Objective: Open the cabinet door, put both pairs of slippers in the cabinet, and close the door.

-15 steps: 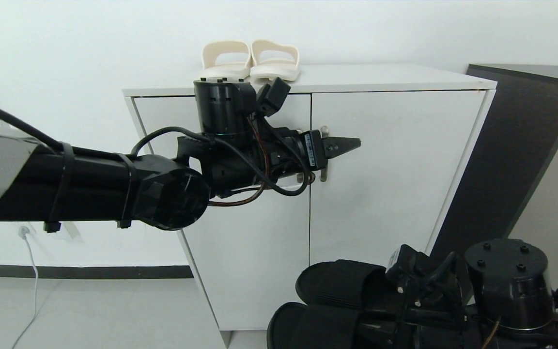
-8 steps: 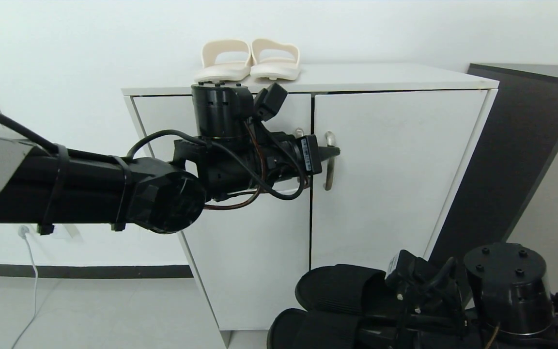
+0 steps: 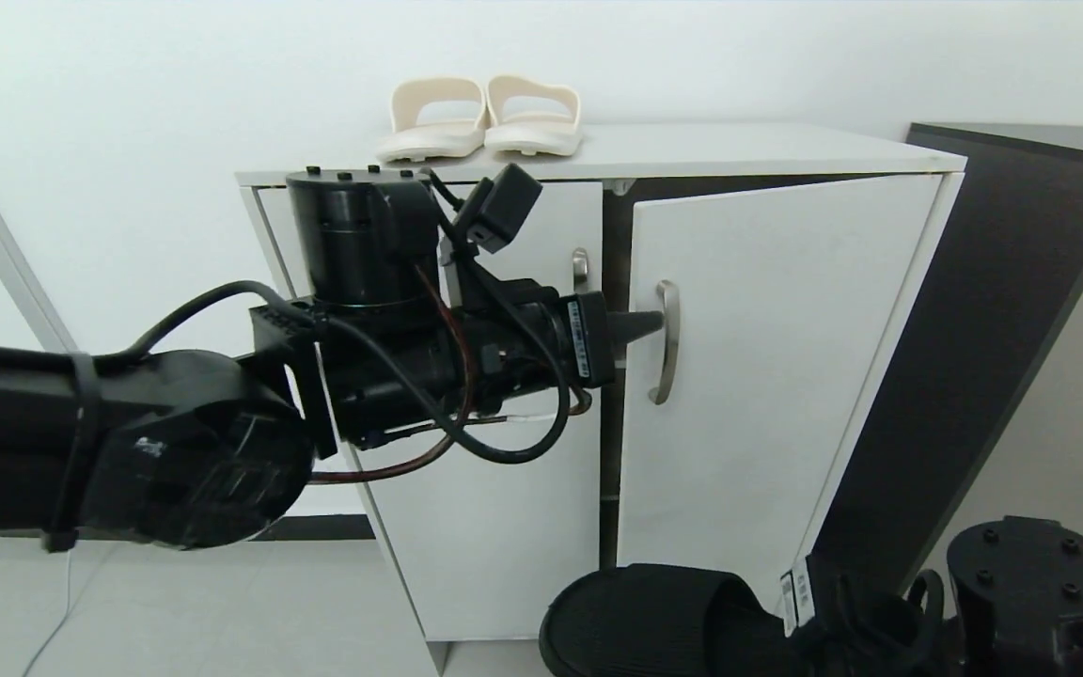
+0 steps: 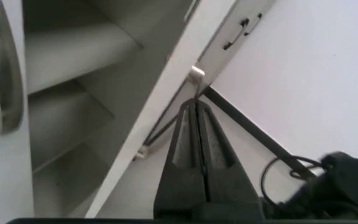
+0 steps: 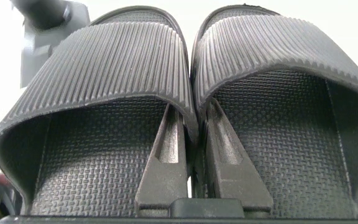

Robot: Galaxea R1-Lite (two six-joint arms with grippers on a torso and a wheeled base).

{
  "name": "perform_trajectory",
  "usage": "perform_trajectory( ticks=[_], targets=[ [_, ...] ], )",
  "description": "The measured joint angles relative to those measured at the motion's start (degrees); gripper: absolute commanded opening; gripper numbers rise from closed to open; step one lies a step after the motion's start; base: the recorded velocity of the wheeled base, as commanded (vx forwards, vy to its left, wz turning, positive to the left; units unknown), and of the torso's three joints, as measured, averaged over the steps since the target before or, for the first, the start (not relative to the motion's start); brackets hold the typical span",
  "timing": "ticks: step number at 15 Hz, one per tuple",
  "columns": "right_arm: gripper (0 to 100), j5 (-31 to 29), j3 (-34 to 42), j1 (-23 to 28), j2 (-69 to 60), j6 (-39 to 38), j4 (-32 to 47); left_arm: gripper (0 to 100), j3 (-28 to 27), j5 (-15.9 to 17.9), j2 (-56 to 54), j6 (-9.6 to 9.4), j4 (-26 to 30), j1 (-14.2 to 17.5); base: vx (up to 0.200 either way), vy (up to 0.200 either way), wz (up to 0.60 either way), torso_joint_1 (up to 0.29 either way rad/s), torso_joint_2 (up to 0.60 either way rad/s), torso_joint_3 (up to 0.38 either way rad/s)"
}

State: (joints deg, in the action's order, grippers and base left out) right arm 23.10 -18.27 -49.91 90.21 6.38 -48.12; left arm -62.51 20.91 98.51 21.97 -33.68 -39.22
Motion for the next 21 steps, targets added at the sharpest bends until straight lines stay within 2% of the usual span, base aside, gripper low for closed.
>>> perform_trajectory(
  ticks=[3,5,7,10,18,21],
  targets=[
    [0,0.9,1.2,0.0,-0.1,0.7,-0.1,0,4.1,0.0,-3.9,0.23,-1.1,-0.5,0.0,0.0,0.0,0.0,0.0,0.0],
    [0,0.9,1.4,0.0,-0.1,0.8,-0.2,0,5.0,0.0,-4.7,0.83,-2.7,0.7,0.0,0.0,0.0,0.0,0.0,0.0],
    [0,0.9,1.5,0.0,0.0,0.8,-0.1,0,4.7,0.1,-3.8,2.36,-5.6,2.6,0.0,0.0,0.0,0.0,0.0,0.0],
    [0,0.8,1.5,0.0,0.0,0.8,-0.1,0,1.7,0.0,0.0,3.24,-9.5,3.8,0.0,0.0,0.0,0.0,0.0,0.0],
    [0,0.8,1.7,-0.5,0.3,0.8,0.0,0,-5.9,0.0,8.2,3.27,-8.9,4.3,0.0,0.0,0.0,0.0,0.0,0.0],
    [0,0.8,2.0,-1.2,0.3,0.8,0.0,0,-6.9,0.0,9.9,3.24,-9.0,4.2,-0.2,0.0,0.0,0.005,0.0,0.004]
  ],
)
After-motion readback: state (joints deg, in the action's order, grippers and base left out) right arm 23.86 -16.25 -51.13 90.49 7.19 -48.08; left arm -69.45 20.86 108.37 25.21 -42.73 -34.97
